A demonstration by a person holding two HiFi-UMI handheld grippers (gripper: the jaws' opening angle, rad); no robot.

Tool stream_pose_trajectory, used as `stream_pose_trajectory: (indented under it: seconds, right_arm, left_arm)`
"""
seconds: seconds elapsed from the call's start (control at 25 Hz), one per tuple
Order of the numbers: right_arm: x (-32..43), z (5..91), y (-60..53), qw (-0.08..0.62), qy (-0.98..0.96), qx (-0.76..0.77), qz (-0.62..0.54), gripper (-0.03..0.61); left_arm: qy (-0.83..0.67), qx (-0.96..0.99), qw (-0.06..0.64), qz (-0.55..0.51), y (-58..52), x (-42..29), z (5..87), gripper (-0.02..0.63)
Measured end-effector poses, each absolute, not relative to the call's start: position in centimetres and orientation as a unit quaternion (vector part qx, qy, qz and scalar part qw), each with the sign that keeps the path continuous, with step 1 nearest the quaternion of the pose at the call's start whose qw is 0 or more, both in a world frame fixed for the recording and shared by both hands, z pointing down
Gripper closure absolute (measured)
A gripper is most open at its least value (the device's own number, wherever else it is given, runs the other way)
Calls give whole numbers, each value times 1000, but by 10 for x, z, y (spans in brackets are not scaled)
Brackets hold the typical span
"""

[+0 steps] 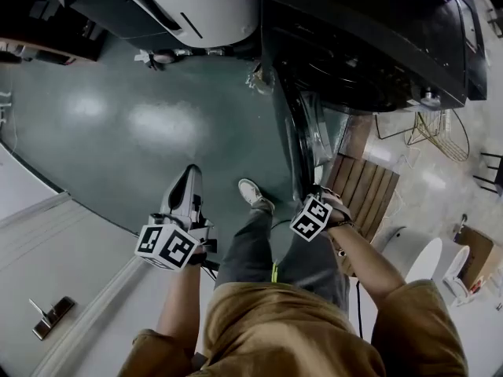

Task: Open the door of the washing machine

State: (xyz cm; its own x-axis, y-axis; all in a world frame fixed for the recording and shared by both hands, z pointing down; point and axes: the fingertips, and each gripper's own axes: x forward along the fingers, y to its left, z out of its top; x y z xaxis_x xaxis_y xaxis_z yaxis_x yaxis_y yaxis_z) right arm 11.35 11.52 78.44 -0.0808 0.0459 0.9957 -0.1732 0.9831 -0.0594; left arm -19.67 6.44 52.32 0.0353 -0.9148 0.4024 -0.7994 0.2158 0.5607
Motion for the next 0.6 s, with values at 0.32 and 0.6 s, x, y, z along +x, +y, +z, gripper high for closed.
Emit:
stream_pose_trajectory:
  seconds: [0.32, 0.6]
  right_arm:
    - [60, 785, 146, 663, -745, 6, 67, 442]
    - [17, 786, 164, 654, -755, -25, 41, 462]
  left_arm:
    - [-716, 605, 343, -60, 88, -233, 520, 554]
    - [-735, 592, 328, -49, 104, -258, 522, 554]
